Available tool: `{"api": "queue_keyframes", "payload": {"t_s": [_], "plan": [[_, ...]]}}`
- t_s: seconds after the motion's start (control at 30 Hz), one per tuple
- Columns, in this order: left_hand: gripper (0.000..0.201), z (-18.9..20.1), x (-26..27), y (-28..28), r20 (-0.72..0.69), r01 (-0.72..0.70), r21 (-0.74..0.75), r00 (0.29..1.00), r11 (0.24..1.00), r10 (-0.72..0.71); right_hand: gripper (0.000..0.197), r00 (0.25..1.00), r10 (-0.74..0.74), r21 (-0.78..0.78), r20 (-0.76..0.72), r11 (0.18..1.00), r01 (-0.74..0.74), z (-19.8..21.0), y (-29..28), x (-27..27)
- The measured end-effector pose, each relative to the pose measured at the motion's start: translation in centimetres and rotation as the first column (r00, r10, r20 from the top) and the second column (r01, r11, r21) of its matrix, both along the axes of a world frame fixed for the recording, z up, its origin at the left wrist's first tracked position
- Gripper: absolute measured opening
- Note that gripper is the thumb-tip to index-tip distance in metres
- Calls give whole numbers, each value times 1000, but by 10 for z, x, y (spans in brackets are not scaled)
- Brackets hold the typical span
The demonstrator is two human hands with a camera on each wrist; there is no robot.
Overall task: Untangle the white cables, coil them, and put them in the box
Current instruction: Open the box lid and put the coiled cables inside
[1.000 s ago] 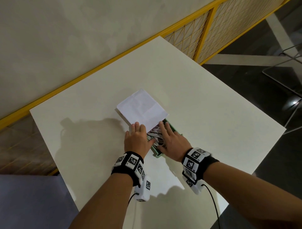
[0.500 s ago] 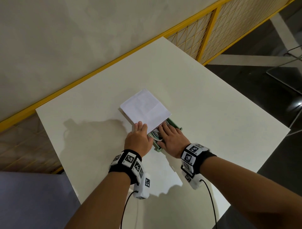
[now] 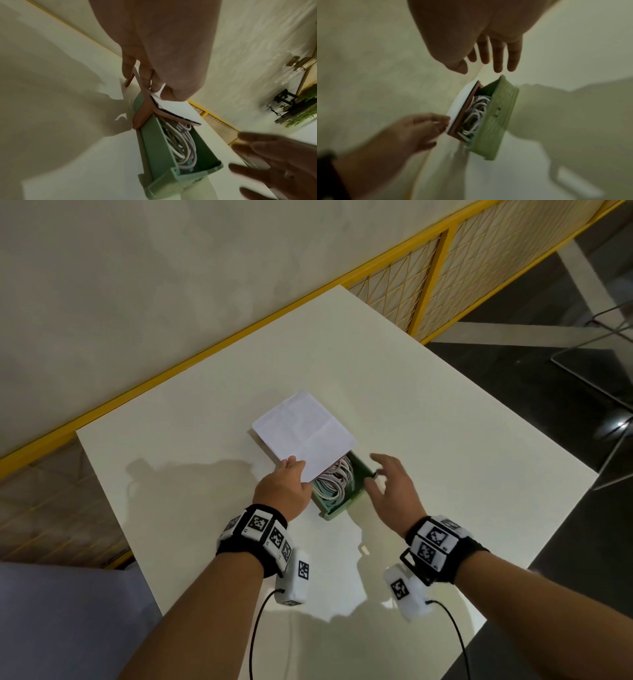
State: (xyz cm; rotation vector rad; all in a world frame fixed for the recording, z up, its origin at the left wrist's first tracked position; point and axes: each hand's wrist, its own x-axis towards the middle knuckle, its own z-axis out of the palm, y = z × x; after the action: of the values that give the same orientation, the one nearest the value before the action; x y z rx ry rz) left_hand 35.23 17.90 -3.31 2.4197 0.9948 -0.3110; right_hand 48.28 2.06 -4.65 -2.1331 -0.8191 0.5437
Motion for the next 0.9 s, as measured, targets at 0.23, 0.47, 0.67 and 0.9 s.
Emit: {"api": "queue_keyframes", "payload": {"t_s": [0.23,0.47,0.67,0.9], "plan": [[59,4,13,0,-117,383,150,923,912,-368,42,378,-364,-146,-851,856,496,17,0,-17],[69,0,26,-7,-241,457,-32,860,889,-450,71,153,-308,-175,-939,811,558,15,24,-8],[66,3,29,-10,-235,418,-52,878,907,-418,69,91,-255,-156,-963,798,581,13,36,-5],[72,3,30,-12,-241,388,-82,886,918,-396,69,59,-204,-124,-977,775,620,13,61,-6]]}}
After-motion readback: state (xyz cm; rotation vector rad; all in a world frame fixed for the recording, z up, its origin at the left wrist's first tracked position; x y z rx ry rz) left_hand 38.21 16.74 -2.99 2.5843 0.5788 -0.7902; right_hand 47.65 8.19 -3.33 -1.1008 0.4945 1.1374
